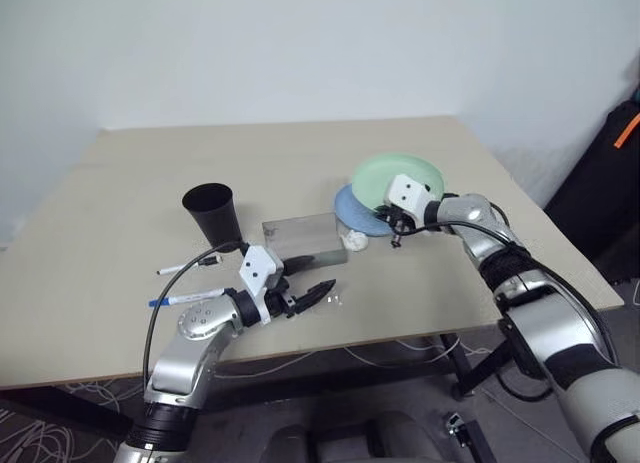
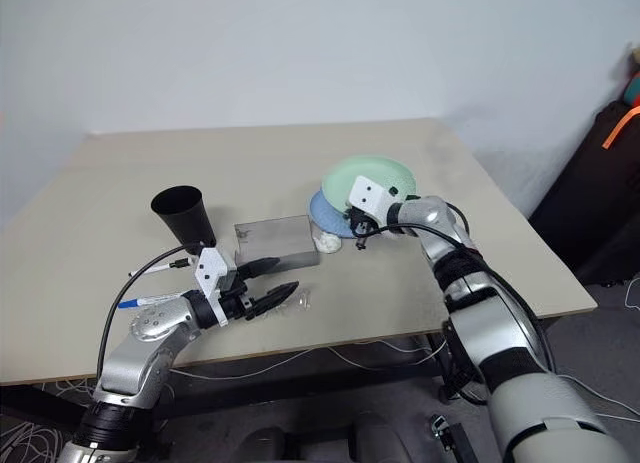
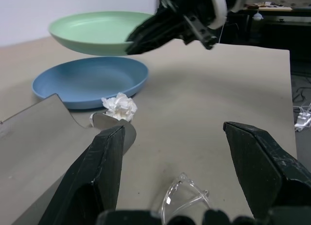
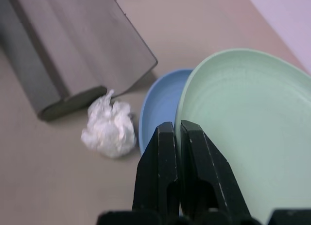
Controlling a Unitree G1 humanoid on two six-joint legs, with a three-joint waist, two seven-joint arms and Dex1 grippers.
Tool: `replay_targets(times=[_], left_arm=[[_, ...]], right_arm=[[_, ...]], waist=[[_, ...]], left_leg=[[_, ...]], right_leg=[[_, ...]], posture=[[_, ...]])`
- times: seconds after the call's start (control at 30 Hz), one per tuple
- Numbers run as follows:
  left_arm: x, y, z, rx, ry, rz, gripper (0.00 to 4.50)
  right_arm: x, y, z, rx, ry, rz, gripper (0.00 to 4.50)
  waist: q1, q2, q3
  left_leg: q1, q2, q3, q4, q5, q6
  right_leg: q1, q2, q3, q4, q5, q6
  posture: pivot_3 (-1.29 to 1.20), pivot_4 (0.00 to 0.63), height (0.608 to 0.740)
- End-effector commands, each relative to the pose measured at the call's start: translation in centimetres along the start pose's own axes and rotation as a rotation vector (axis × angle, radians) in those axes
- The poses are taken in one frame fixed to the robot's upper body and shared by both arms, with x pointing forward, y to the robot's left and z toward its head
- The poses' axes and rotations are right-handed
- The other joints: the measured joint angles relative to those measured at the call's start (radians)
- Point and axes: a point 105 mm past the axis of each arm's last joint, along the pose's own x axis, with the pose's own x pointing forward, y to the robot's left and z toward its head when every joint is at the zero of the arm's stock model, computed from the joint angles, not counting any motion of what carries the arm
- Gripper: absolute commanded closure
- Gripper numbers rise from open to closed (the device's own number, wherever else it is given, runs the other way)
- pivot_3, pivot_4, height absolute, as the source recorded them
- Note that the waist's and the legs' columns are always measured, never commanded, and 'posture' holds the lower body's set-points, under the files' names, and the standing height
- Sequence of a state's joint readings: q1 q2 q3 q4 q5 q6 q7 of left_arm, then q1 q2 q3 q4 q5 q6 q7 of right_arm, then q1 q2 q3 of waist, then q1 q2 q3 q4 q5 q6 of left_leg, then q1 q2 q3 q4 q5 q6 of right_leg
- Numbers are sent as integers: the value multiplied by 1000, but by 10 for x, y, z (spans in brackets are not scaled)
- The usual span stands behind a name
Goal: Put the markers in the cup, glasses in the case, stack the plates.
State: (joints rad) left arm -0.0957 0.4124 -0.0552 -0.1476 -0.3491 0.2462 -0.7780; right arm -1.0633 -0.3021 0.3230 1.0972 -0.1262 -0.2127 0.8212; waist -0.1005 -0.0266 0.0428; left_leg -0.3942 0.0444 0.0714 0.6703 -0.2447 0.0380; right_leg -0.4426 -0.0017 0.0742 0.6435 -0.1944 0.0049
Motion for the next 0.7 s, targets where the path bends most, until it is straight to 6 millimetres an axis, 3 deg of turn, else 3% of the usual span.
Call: replay_targets(times=[0.03,0.13,0.47,0.57,0.7], left_arm=[[-2,0,15,49,-48,19,1077],[-5,0,15,49,-47,33,1077],[-4,3,17,58,-49,39,1077],[-3,4,18,62,-50,36,1077],[-1,6,19,65,-51,31,1077]], right_arm=[[0,-14,20,-32,-53,-43,4250],[2,-15,24,-16,-78,-47,3475],[-7,-26,33,18,-155,-89,28],[-11,-21,30,49,-184,-53,28],[-11,1,18,109,-192,48,28]], waist=[[1,0,0],[1,0,0],[0,3,0],[0,4,0],[1,4,-1]], left_leg=[[0,0,0,0,0,0],[0,0,0,0,0,0],[1,0,0,0,0,0],[0,0,0,0,0,0],[1,0,-1,0,0,0]], right_leg=[[0,0,0,0,0,0],[0,0,0,0,0,0],[0,0,0,1,0,0],[0,0,0,1,0,0],[1,0,0,1,0,0]], posture=[[0,0,740],[0,0,740],[0,0,740],[0,0,740],[0,0,740]])
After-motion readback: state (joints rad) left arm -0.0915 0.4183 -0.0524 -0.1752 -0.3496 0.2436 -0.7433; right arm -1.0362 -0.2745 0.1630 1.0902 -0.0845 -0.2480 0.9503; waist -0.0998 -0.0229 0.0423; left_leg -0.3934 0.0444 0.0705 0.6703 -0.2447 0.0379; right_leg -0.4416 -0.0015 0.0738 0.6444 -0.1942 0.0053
